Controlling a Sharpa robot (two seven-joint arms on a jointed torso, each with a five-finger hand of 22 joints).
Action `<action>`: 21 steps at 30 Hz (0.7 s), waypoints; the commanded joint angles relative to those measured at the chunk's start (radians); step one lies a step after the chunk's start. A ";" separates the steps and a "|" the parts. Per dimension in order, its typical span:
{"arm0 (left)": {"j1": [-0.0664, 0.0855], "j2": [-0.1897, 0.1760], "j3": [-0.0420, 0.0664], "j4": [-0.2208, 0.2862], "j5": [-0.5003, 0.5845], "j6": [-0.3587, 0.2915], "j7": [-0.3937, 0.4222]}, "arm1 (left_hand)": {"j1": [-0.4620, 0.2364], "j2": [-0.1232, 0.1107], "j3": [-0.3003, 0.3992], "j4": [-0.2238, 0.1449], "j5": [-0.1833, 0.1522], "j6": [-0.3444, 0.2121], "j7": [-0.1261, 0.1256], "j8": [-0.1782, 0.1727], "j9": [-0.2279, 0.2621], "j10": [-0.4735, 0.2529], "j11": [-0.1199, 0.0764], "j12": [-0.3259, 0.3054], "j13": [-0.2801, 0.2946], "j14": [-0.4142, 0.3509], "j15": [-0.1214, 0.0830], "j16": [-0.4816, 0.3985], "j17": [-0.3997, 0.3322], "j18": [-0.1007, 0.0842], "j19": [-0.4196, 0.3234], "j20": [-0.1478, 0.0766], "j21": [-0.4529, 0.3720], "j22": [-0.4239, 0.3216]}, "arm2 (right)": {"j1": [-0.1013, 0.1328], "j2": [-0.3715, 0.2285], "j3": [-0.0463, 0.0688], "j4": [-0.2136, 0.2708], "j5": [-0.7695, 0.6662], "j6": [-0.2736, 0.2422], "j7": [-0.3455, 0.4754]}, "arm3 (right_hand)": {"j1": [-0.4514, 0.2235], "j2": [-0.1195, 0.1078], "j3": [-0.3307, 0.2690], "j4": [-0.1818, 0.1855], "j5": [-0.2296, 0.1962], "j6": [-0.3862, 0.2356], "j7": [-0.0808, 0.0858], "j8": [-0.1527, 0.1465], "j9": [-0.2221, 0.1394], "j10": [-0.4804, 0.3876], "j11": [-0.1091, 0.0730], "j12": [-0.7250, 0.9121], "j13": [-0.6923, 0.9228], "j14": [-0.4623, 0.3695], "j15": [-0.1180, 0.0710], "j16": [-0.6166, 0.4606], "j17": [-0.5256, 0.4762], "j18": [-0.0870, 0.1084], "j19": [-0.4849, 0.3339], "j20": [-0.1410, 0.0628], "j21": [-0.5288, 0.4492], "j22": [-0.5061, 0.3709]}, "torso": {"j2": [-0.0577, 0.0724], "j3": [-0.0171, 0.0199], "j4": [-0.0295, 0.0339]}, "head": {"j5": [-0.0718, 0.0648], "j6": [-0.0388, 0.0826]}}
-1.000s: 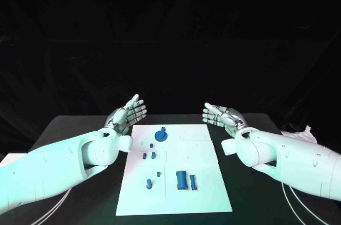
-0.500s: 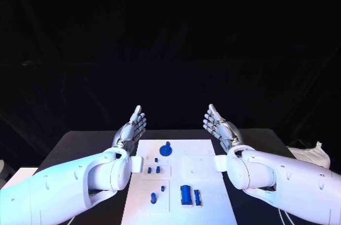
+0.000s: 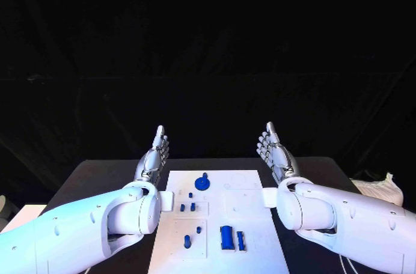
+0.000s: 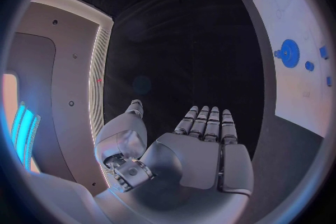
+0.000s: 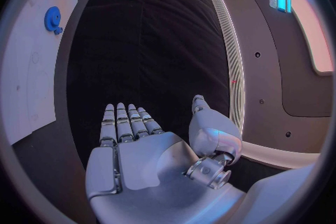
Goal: Assemble the parts on the task board
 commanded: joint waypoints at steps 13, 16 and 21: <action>0.000 0.001 0.001 0.003 -0.020 -0.021 0.021 | -0.233 0.000 -0.011 0.000 -0.007 -0.178 -0.001 -0.007 -0.001 -0.176 -0.003 -0.006 -0.001 -0.165 -0.002 -0.007 -0.001 -0.023 -0.107 -0.007 -0.006 -0.002 | 0.000 0.000 0.000 0.002 0.001 -0.008 0.020 | -0.154 0.000 0.005 0.001 -0.005 -0.100 -0.002 -0.003 -0.001 -0.112 0.000 -0.007 -0.001 -0.124 -0.001 -0.004 -0.002 -0.021 -0.103 -0.004 -0.004 -0.003 | 0.000 -0.0001 0.0000 | 0.000 0.000; 0.000 0.001 0.001 0.003 -0.020 -0.021 0.021 | -0.233 0.000 -0.011 0.000 -0.007 -0.178 -0.001 -0.007 -0.001 -0.176 -0.003 -0.006 -0.001 -0.165 -0.002 -0.007 -0.001 -0.023 -0.107 -0.007 -0.006 -0.002 | 0.000 0.000 0.000 0.002 0.001 -0.008 0.020 | -0.271 0.000 0.005 0.001 -0.005 -0.175 -0.002 -0.003 -0.001 -0.198 0.000 -0.007 -0.001 -0.217 -0.001 -0.004 -0.002 -0.021 -0.183 -0.004 -0.004 -0.003 | 0.000 -0.0001 0.0000 | 0.000 0.000; 0.000 0.001 0.001 0.003 -0.020 -0.021 0.021 | -0.233 0.000 -0.011 0.000 -0.007 -0.178 -0.001 -0.007 -0.001 -0.176 -0.003 -0.006 -0.001 -0.165 -0.002 -0.007 -0.001 -0.023 -0.107 -0.007 -0.006 -0.002 | 0.000 0.000 0.000 0.002 0.001 -0.008 0.020 | -0.271 0.000 0.005 0.001 -0.005 -0.175 -0.002 -0.003 -0.001 -0.198 0.000 -0.007 -0.001 -0.217 -0.001 -0.004 -0.002 -0.021 -0.183 -0.004 -0.004 -0.003 | 0.000 -0.0001 0.0000 | 0.000 0.000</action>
